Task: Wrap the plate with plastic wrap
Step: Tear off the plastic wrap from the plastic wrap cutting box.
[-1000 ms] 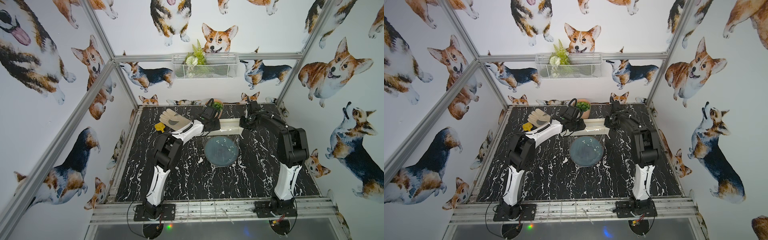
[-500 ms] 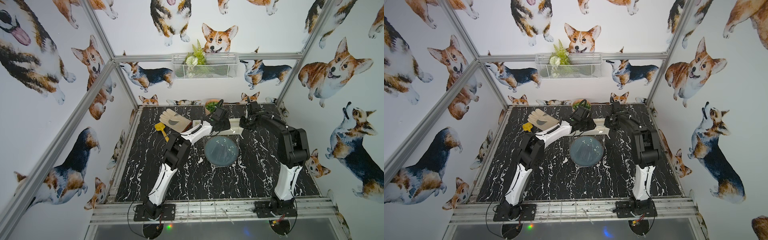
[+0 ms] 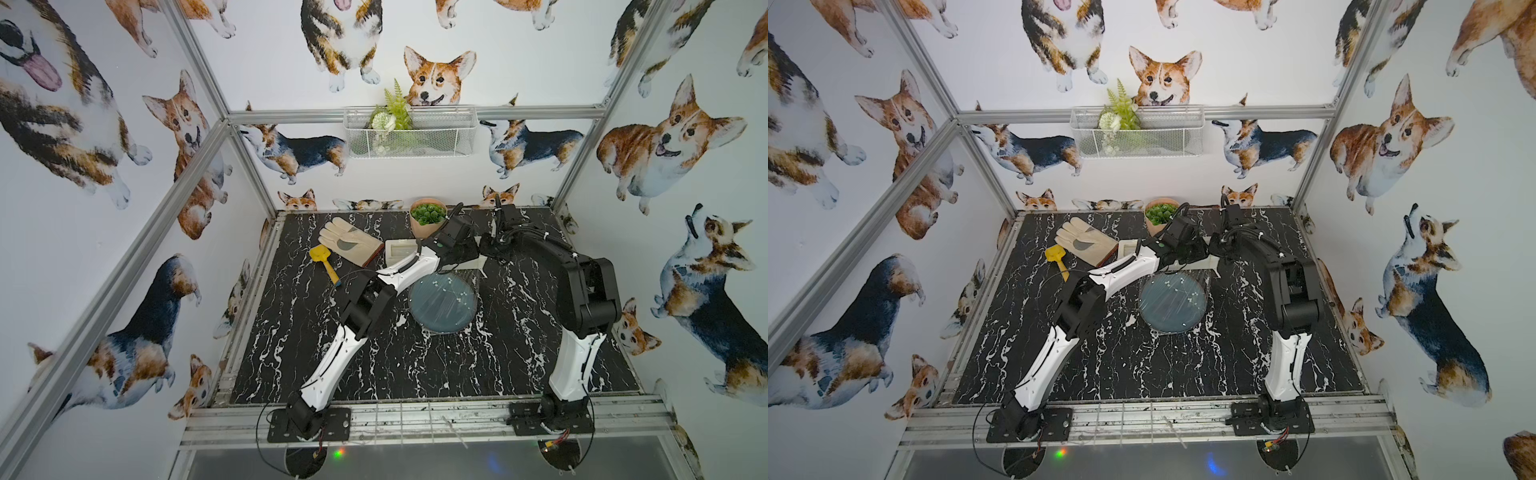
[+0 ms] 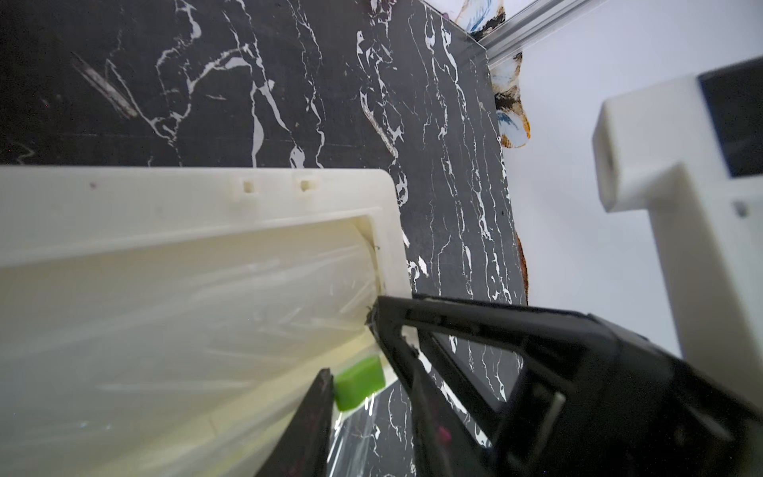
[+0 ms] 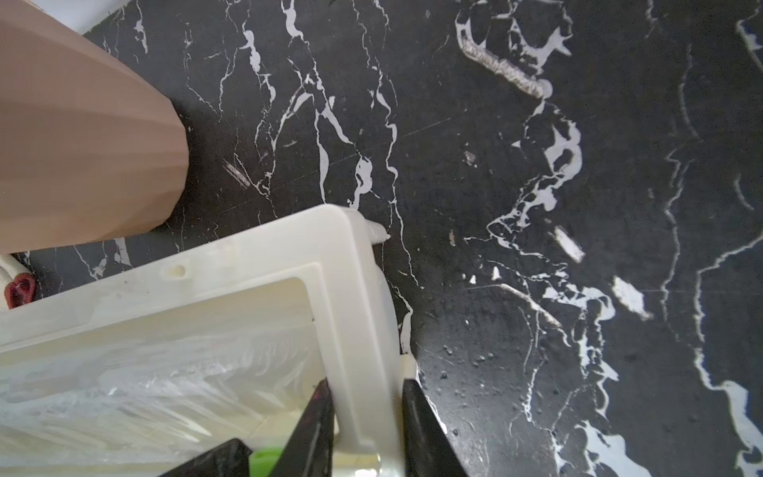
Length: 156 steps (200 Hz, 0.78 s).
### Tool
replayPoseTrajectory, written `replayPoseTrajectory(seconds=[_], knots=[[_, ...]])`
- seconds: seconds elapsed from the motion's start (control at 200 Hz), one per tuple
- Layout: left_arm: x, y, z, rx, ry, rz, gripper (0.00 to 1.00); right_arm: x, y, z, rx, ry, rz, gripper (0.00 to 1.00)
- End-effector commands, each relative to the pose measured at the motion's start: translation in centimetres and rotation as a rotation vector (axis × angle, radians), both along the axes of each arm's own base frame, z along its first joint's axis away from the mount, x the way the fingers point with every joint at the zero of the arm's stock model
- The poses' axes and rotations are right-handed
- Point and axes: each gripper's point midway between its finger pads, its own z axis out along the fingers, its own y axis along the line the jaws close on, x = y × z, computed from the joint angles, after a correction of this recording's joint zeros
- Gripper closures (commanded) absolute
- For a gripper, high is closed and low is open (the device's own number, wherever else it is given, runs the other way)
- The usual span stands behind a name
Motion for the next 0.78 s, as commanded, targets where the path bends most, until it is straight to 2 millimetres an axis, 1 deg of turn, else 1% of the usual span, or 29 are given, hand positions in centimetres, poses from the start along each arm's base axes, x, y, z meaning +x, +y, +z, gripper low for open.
replayPoseTrajectory(seconds=[0.0,0.11,0.195,0.345,0.466,0.546,0.606,0.626,0.676,0.701,0.721,0.731,0.776], knots=[[-3.1,0.1,-2.6,0.044,0.148,-0.054,0.65,-4.6,1.7,-3.1,0.076,0.217,0.043,0.71],[-2.6,1.6,-1.0,0.078,0.110,-0.053,0.64,-4.5,1.2,-2.7,0.069,0.210,0.039,0.72],[-1.9,3.7,0.9,0.103,0.081,-0.042,0.61,-4.3,0.7,-1.9,0.060,0.195,0.033,0.71],[-0.3,8.8,4.2,0.138,0.023,0.003,0.60,-4.0,-0.2,0.2,0.042,0.158,0.020,0.68],[0.5,13.4,5.5,0.168,0.004,0.045,0.60,-4.0,-0.3,1.6,0.038,0.134,0.017,0.66],[0.7,16.6,5.1,0.221,0.002,0.065,0.60,-4.0,-0.2,2.6,0.021,0.111,0.023,0.64],[0.7,18.8,4.2,0.250,0.017,0.079,0.60,-4.0,0.0,3.0,0.000,0.099,0.032,0.60],[0.8,19.4,3.8,0.256,0.025,0.084,0.60,-4.1,0.1,3.3,-0.015,0.095,0.040,0.58],[0.8,20.7,3.1,0.254,0.041,0.092,0.60,-4.1,0.3,3.4,-0.038,0.094,0.052,0.53],[0.8,21.3,2.7,0.255,0.048,0.096,0.60,-4.1,0.5,3.3,-0.067,0.099,0.060,0.49],[0.7,21.7,2.2,0.259,0.058,0.099,0.60,-4.1,0.5,3.3,-0.074,0.101,0.063,0.48],[0.6,21.8,2.0,0.259,0.061,0.099,0.60,-4.2,0.7,3.2,-0.095,0.107,0.072,0.44],[0.6,22.6,1.4,0.265,0.070,0.103,0.60,-4.3,1.0,3.1,-0.106,0.114,0.082,0.42]])
